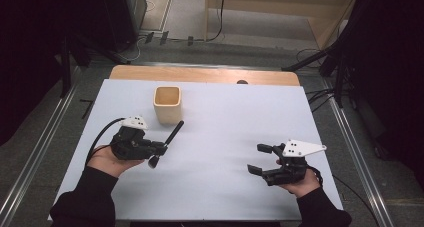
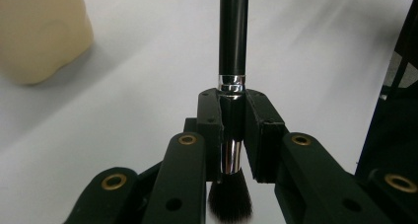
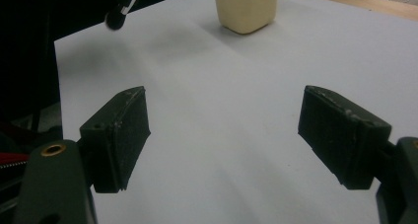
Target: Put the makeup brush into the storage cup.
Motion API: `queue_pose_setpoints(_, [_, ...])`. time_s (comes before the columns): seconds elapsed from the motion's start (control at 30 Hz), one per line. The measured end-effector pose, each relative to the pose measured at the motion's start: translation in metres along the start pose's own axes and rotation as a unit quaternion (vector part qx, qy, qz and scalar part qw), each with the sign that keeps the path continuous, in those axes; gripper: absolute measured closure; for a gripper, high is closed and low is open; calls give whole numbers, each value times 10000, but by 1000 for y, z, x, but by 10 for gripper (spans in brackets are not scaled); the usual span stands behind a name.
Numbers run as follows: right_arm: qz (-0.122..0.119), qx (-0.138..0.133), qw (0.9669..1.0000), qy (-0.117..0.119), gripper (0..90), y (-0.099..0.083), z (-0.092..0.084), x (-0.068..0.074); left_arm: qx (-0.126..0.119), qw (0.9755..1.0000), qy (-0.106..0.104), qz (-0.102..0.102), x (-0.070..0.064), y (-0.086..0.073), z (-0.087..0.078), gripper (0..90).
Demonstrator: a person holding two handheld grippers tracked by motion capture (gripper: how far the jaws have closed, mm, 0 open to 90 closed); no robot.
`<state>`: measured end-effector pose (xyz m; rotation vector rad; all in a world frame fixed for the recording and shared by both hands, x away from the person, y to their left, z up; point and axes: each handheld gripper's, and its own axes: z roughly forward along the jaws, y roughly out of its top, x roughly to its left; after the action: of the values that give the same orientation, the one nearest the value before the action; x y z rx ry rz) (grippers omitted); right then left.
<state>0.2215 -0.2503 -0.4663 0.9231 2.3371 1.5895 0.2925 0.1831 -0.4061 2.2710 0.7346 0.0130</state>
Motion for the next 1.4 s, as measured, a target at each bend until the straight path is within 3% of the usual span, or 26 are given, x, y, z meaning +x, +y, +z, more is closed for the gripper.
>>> queue_pose_setpoints(0.13, [-50,24,10000,7,188,1,2,1,-205,9993,66,296,-6,-1,-1,790])
queue_pose_setpoints(0.3, [-81,-10,9999,92,180,3,4,3,-237,9983,51,526,-13,-5,2,790])
queue_pose_setpoints(0.43, [-66,2,9998,179,169,3,5,4,-139,9977,-130,646,-14,-8,6,790])
queue_pose_setpoints(0.63, [-58,-59,9996,258,153,5,6,5,27,9971,-191,729,-16,-9,10,791])
queue_pose_setpoints(0.83, [-162,-19,9993,325,168,11,7,7,190,9944,-271,1007,-21,2,12,791])
queue_pose_setpoints(0.97, [-208,44,9991,367,175,16,8,7,336,9937,-313,1018,-27,9,16,791])
queue_pose_setpoints(1.1, [-319,129,9985,423,186,20,11,9,503,9909,-384,1188,-30,15,20,791])
queue_pose_setpoints(1.4, [-661,320,9960,502,201,30,16,16,1021,9797,-428,1670,-37,30,26,790])
